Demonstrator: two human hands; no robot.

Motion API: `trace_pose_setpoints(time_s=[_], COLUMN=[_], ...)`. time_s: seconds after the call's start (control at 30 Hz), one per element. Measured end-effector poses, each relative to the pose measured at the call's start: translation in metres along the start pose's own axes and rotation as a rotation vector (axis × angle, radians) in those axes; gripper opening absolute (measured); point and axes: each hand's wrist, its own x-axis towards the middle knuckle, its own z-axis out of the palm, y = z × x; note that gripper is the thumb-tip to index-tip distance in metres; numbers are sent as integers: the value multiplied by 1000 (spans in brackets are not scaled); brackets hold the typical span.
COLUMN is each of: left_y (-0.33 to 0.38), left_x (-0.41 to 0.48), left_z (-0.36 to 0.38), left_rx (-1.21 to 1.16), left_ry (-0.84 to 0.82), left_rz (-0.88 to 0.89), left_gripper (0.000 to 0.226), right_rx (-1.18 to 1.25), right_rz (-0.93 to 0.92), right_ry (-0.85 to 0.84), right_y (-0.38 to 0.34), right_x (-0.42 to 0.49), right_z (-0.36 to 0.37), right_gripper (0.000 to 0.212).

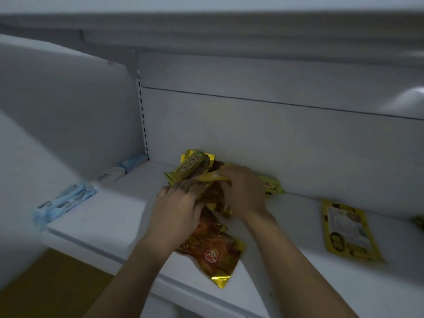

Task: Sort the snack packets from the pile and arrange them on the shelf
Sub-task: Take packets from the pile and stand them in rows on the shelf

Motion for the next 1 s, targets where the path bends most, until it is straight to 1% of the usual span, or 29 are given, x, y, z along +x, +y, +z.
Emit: trace_pose_setpoints(time_s=[0.1,0.17,0.2,0.27,0.33,0.43,0.53,0.6,0.67,0.73,0.77,0.83,0.9,0.97,1.0], left_y=[10,15,16,18,23,35,41,44,45,45,45,44,47,52,54], left_x=[7,10,10,11,11,9,6,3,1,0,0,1,3,6,8], left_z=[-8,-10,-10,-10,-11,-15,-11,-8,-6,-7,-6,-5,-4,-4,-3], left_rx=[-32,-37,-30,-32,-86,-200,-332,-435,-551,-606,-602,-560,-532,-558,-601], left_ry=[116,139,133,106,86,31,-38,-64,-39,2,23,39,4,-36,-29], left_rz=[45,49,49,34,21,2,-21,-72,-205,-347,-384,-384,-383,-416,-442], left_gripper=[47,49,49,49,52,54,59,64,72,79,79,70,61,62,65], right_rx=[73,226,302,432,534,649,731,699,726,876,961,1082,1147,1192,1223], right_rz=[109,220,262,323,374,419,405,398,473,590,637,705,742,754,751], right_ry=[203,308,335,309,242,131,33,49,133,189,193,175,156,132,112], right_y=[10,19,23,33,40,40,35,32,33,34,34,30,22,15,12], right_x=[2,2,2,0,-2,-3,-5,-6,-6,-6,-6,-7,-8,-9,-9], right_z=[-19,-39,-48,-57,-60,-58,-53,-51,-49,-47,-45,-41,-35,-30,-28], right_gripper=[16,18,17,7,1,4,10,10,12,10,11,15,16,18,18])
